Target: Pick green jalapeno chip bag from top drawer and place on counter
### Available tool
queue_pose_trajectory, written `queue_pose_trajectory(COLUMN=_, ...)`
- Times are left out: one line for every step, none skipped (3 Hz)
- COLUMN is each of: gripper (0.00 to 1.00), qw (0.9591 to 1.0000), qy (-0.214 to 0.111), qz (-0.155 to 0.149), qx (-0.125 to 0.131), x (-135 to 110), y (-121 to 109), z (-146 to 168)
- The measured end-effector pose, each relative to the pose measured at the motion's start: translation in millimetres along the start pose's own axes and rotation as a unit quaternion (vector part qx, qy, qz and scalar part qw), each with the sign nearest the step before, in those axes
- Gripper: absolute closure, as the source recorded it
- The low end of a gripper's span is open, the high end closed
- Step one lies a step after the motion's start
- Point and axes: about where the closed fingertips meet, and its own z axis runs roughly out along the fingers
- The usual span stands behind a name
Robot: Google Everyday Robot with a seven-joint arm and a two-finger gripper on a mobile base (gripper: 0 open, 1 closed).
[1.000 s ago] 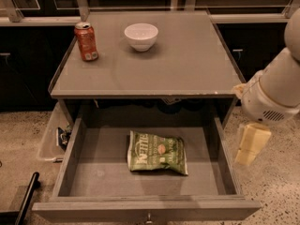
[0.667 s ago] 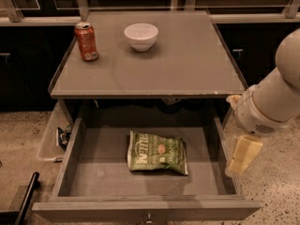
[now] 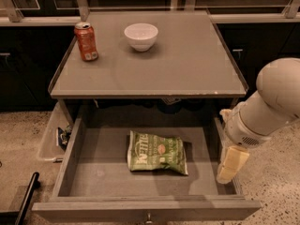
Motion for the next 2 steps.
queue_pose_trajectory(gripper=0.0, qw=0.9997, qy=-0.023, qz=0.004, qx=-0.009, x=-10, y=3, z=16)
queue_pose_trajectory(gripper=0.0, qw=0.997, qy=-0.075, qz=0.014, qx=-0.017, x=-29, y=9, z=47)
